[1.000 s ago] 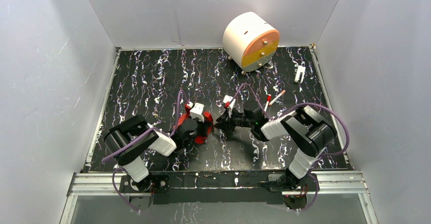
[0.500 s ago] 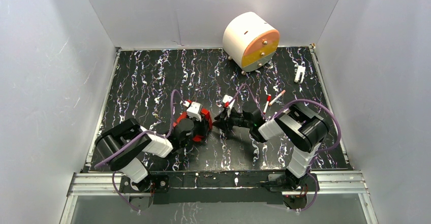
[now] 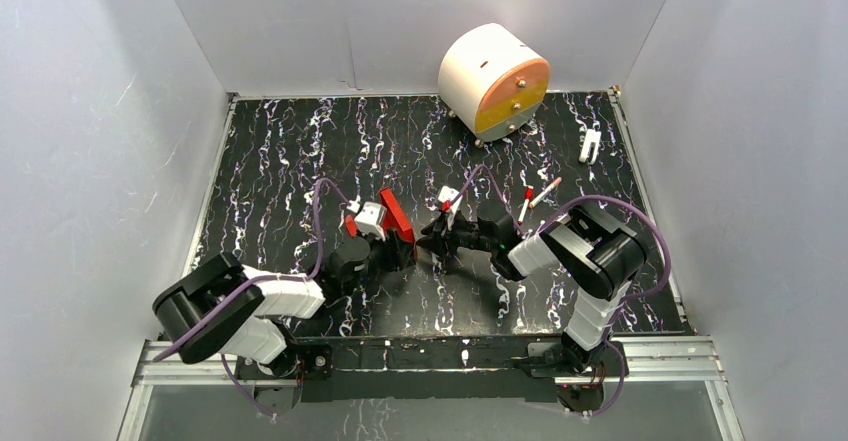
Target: Fold the paper box
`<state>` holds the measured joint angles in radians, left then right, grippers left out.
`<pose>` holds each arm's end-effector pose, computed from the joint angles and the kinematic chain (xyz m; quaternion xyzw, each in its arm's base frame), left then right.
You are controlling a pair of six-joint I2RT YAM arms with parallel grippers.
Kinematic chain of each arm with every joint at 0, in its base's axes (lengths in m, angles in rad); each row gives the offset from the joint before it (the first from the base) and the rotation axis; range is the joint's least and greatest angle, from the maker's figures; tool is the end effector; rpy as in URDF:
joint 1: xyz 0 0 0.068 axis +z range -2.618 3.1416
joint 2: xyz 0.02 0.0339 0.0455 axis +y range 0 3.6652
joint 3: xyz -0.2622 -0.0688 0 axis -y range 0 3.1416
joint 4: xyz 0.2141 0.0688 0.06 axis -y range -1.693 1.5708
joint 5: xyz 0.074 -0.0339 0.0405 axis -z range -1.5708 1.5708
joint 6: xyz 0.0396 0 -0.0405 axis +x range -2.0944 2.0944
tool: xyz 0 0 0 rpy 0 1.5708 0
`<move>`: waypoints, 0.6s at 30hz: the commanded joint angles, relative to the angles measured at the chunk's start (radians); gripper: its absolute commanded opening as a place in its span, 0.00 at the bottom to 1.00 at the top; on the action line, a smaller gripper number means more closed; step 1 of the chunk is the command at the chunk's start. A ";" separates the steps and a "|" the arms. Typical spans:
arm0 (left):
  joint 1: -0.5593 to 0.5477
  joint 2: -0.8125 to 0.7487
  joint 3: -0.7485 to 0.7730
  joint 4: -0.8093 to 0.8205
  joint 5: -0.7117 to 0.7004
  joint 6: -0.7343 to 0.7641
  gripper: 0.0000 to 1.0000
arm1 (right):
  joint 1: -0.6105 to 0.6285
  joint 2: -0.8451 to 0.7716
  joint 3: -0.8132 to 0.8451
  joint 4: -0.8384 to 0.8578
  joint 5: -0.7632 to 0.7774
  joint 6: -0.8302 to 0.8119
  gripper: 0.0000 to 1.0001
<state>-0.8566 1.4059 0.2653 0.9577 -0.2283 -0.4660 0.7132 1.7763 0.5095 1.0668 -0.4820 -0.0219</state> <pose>0.1584 -0.1690 0.1821 0.0767 0.7633 -0.3211 0.5552 0.2162 0.2113 0.1622 -0.4111 0.6473 0.3821 0.5157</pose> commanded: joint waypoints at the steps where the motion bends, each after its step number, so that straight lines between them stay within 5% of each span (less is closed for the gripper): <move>1: 0.008 -0.105 -0.022 -0.082 0.042 -0.052 0.45 | 0.004 0.002 0.004 0.084 0.001 0.006 0.43; 11: 0.127 -0.337 -0.052 -0.221 0.147 -0.207 0.57 | 0.014 -0.012 -0.037 0.112 0.026 0.012 0.45; 18: 0.314 -0.244 -0.002 -0.142 0.385 -0.422 0.55 | 0.033 -0.035 -0.065 0.114 0.048 0.014 0.46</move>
<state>-0.6174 1.1095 0.2230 0.7624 -0.0158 -0.7322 0.7319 1.7752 0.4641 1.1088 -0.4572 -0.0067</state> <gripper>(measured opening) 0.564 0.451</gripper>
